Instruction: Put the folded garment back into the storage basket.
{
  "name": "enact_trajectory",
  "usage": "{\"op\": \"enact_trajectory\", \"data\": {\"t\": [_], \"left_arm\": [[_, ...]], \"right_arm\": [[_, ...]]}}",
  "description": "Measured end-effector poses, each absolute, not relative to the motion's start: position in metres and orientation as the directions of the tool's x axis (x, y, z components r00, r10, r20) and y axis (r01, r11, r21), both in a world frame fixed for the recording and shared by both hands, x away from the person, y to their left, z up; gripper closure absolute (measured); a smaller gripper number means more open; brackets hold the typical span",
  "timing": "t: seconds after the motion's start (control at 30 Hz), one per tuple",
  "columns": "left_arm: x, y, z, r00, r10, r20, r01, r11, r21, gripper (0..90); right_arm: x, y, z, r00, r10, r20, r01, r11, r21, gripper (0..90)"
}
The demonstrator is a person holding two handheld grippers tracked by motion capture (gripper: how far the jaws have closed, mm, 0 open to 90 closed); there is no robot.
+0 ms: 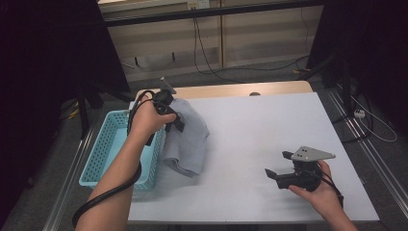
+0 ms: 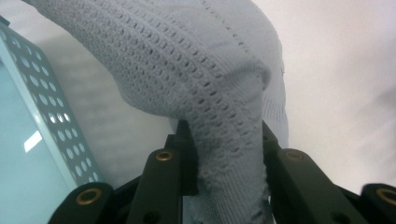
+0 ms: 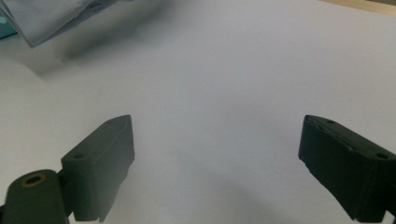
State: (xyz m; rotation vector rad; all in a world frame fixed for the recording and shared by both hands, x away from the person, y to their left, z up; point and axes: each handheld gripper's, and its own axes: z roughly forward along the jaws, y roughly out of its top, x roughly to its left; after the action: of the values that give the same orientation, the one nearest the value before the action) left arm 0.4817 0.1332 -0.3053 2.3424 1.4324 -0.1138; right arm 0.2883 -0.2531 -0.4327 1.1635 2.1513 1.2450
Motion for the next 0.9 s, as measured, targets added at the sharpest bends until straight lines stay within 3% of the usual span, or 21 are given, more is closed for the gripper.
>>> {"op": "enact_trajectory", "data": {"t": [0.9], "left_arm": [[0.49, 0.141, -0.267, 0.511, 0.828, -0.23, 0.848, -0.442, 0.293, 71.7]], "right_arm": [[0.287, -0.252, -0.433, -0.586, 0.808, 0.064, 0.46, 0.267, 0.847, 10.6]]}}
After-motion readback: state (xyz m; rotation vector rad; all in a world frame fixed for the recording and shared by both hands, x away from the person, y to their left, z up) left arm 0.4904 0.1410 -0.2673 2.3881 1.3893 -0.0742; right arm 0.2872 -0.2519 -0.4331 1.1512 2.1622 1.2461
